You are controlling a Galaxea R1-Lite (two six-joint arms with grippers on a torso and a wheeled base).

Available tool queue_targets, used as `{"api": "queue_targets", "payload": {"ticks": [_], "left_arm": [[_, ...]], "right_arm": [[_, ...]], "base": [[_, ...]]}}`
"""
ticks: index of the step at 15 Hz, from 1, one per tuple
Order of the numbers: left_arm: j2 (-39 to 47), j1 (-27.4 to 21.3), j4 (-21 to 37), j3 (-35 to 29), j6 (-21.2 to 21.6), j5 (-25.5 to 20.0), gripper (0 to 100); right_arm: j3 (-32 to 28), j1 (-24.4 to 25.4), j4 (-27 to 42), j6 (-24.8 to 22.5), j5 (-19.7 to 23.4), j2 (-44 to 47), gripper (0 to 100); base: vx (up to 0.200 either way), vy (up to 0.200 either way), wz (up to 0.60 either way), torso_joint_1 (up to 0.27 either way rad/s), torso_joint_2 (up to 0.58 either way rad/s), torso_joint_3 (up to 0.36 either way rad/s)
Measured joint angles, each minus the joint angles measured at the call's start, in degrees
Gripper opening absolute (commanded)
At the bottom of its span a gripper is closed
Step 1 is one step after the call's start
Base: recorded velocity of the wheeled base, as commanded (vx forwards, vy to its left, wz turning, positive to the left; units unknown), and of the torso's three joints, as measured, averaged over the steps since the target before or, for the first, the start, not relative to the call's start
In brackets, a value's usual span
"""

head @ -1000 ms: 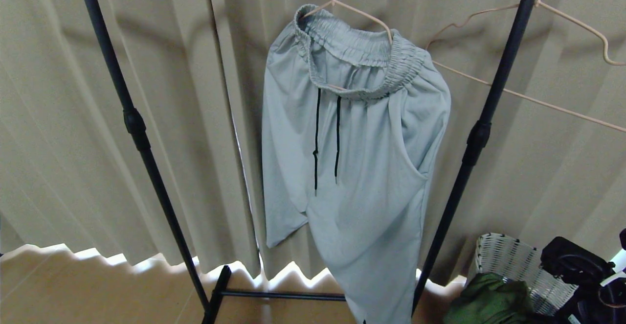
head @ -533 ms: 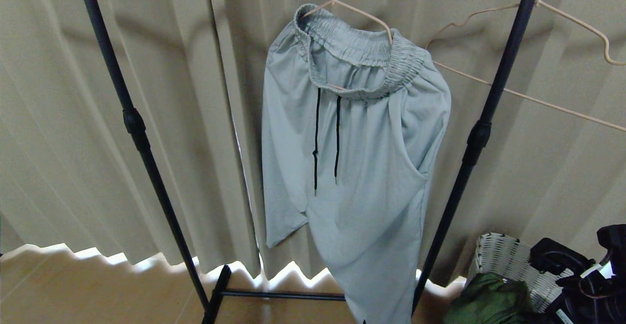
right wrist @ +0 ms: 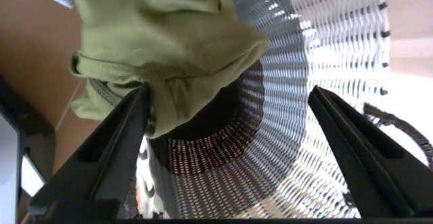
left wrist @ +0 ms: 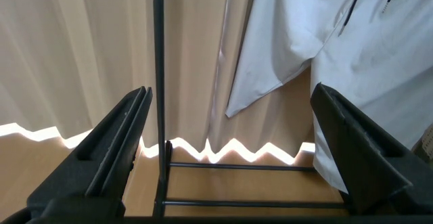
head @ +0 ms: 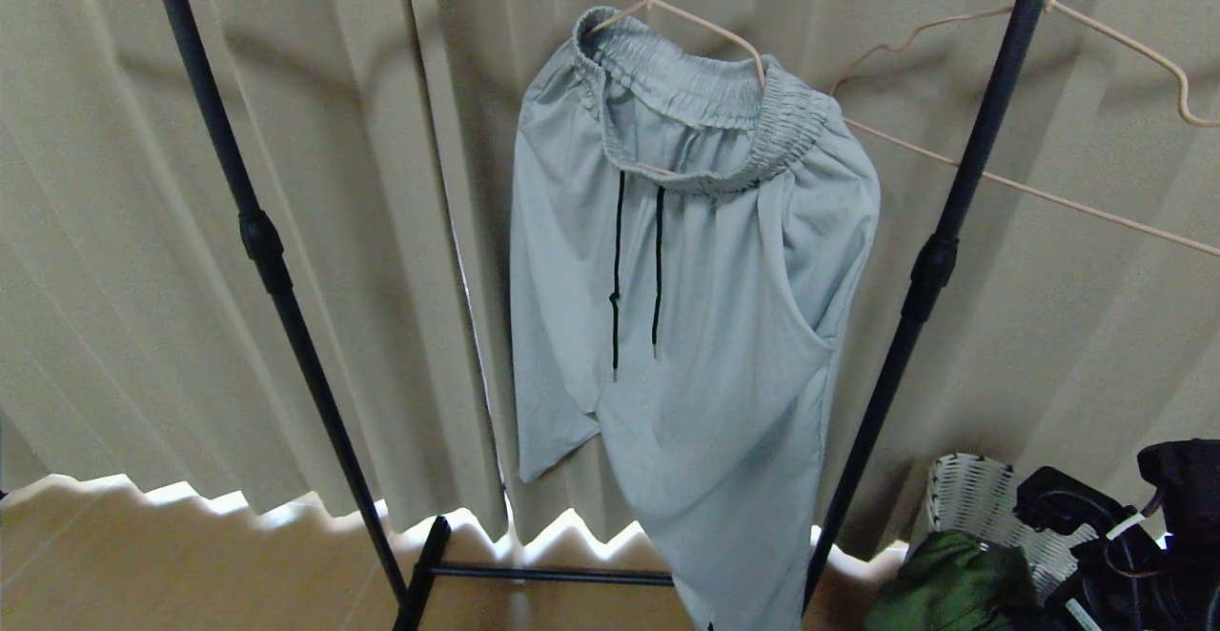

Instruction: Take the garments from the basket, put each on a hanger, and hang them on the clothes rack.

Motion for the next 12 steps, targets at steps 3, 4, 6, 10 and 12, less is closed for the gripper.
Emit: {"api": "queue_targets", "payload": {"ticks": [3, 4, 6, 10, 12], "left_arm": [[0.00, 0.00, 0.00, 0.00, 0.01, 0.02, 100], [0.00, 0.00, 0.00, 0.00, 0.00, 0.00, 100], [0.00, 0.00, 0.00, 0.00, 0.00, 0.00, 100], [0.00, 0.00, 0.00, 0.00, 0.00, 0.00, 100], [0.00, 0.00, 0.00, 0.00, 0.00, 0.00, 100]], "right_arm": [[0.26, -0.02, -0.02, 0.00, 0.05, 0.63, 0], [0.33, -0.02, 0.00, 0.05, 0.13, 0.74, 0], [0.30, -0.02, 0.00, 0.13, 0.35, 0.90, 0], [0.39, -0.02, -0.18, 0.44, 2.49, 0.79, 0], [0.46, -0.02, -0.29, 0.71, 5.73, 0.29, 0]], "base": [[0.000, 0.000, 0.00, 0.000, 0.00, 0.000], [0.000, 0.000, 0.00, 0.000, 0.00, 0.000], [0.000, 0.000, 0.00, 0.000, 0.00, 0.000], [0.000, 0.000, 0.00, 0.000, 0.00, 0.000], [0.000, 0.000, 0.00, 0.000, 0.00, 0.000]]}}
